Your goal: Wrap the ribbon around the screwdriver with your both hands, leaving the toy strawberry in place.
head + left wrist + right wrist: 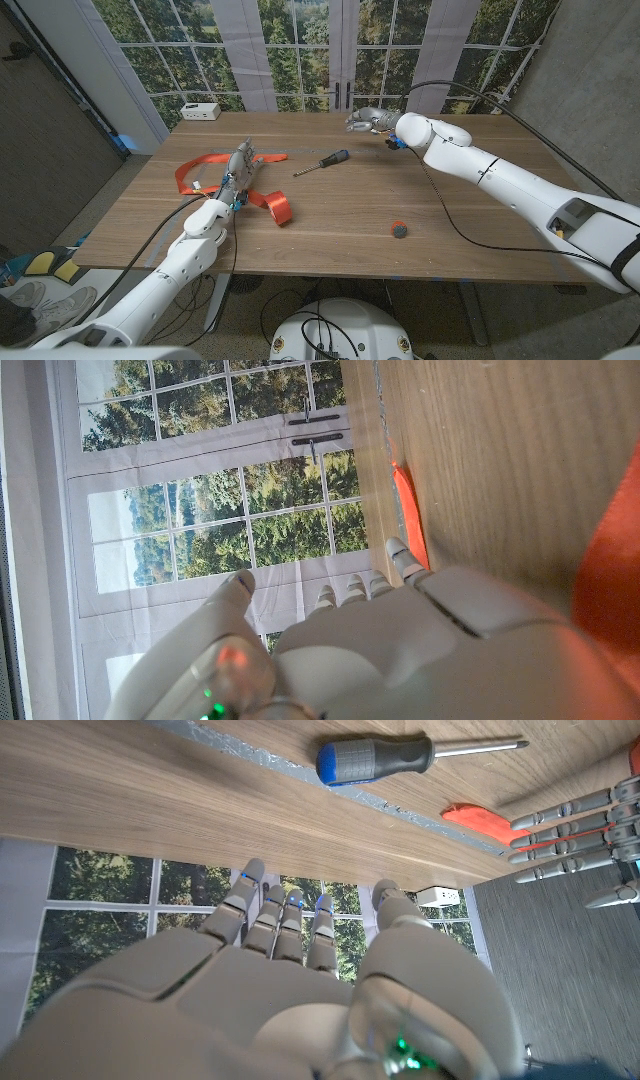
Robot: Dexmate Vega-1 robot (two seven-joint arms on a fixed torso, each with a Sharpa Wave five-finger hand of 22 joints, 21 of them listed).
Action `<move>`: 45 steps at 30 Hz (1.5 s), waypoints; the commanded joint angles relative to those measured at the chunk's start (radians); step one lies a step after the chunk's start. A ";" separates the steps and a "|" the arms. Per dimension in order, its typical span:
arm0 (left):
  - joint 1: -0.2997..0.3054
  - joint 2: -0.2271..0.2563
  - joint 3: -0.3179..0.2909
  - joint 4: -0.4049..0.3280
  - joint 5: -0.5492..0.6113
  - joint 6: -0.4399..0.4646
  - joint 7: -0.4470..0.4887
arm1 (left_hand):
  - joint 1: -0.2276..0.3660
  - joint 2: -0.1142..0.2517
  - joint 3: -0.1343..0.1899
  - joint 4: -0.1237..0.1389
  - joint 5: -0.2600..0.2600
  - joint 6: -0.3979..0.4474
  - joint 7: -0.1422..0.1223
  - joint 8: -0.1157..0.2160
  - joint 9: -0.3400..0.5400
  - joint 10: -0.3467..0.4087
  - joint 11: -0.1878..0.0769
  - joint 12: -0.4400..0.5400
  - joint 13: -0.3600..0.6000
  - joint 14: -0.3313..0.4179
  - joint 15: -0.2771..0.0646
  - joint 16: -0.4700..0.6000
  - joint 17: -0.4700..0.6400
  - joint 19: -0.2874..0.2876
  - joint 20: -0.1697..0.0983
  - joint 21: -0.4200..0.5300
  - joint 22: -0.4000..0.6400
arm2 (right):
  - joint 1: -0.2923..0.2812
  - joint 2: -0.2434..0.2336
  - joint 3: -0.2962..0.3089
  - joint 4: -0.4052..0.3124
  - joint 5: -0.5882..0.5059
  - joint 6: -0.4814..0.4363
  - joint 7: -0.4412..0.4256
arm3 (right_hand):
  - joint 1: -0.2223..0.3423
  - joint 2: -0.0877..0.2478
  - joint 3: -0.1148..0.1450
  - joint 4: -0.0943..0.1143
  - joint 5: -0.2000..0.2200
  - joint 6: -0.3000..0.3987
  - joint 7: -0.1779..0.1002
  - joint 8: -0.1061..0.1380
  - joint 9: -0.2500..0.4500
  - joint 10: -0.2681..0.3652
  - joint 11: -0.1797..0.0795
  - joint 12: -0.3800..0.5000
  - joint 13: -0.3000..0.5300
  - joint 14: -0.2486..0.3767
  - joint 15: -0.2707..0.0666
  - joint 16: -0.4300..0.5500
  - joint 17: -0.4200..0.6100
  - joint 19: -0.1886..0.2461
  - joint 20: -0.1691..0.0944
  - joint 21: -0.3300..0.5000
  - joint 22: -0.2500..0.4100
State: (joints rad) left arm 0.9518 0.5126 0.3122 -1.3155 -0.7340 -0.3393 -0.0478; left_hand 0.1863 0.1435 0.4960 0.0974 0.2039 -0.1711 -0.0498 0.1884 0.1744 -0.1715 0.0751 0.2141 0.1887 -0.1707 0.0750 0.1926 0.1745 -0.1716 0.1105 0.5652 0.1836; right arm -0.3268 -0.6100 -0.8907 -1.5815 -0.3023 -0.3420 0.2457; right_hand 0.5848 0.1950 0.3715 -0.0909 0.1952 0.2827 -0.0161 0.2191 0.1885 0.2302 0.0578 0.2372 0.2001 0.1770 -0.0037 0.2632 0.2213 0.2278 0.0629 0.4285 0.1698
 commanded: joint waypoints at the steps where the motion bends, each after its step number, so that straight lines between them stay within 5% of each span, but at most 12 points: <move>1: 0.012 0.002 -0.003 -0.011 -0.004 0.000 0.007 | 0.002 -0.008 0.000 -0.007 -0.003 -0.106 -0.005 -0.001 0.003 -0.176 0.004 0.001 0.002 -0.163 0.004 -0.004 0.003 -0.160 0.006 -0.001 0.005 | 0.022 0.023 -0.049 0.007 -0.107 -0.031 0.018 | 0.034 -0.005 0.023 -0.016 -0.006 0.018 0.001 0.007 0.003 0.017 -0.009 0.003 0.003 0.018 -0.011 0.008 0.000 0.021 -0.005 0.000 0.006; 15: 0.028 0.007 -0.006 -0.028 -0.002 0.004 0.022 | 0.000 -0.009 0.000 -0.008 -0.004 -0.105 -0.005 -0.002 0.003 -0.174 0.006 0.000 0.003 -0.167 0.005 -0.005 0.004 -0.161 0.006 -0.004 0.005 | 0.051 0.051 -0.112 0.033 -0.244 -0.027 0.048 | 0.096 -0.014 0.053 -0.053 -0.008 0.060 -0.016 0.008 0.004 0.047 -0.035 0.005 0.003 0.047 -0.037 0.015 -0.006 0.061 -0.011 0.002 0.006; 45: 0.025 0.007 -0.013 -0.011 -0.011 0.007 0.018 | -0.004 -0.012 -0.002 -0.009 -0.004 -0.101 -0.004 -0.002 0.004 -0.170 0.011 0.000 0.003 -0.168 0.008 -0.005 0.004 -0.162 0.008 -0.011 0.006 | 0.093 0.135 -0.177 0.158 -0.350 0.028 0.099 | 0.114 -0.016 0.057 -0.053 -0.009 0.073 -0.020 0.002 0.005 0.054 -0.049 0.000 0.003 0.054 -0.049 0.020 0.000 0.075 -0.018 -0.003 0.007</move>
State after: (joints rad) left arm 0.9837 0.5242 0.3008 -1.3446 -0.7408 -0.3305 -0.0231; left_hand 0.1809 0.1382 0.4917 0.0936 0.2039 -0.1711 -0.0498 0.1885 0.1743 -0.1715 0.0751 0.2140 0.1885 -0.1707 0.0750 0.1885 0.1745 -0.1716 0.1105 0.5574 0.1835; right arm -0.2471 -0.5022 -1.0450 -1.4627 -0.6225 -0.3299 0.3299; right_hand 0.6833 0.1779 0.4255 -0.1447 0.1886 0.3449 -0.0358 0.2191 0.1884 0.2753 0.0126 0.2372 0.2001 0.2217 -0.0411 0.2786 0.2164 0.2932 0.0467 0.4286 0.1747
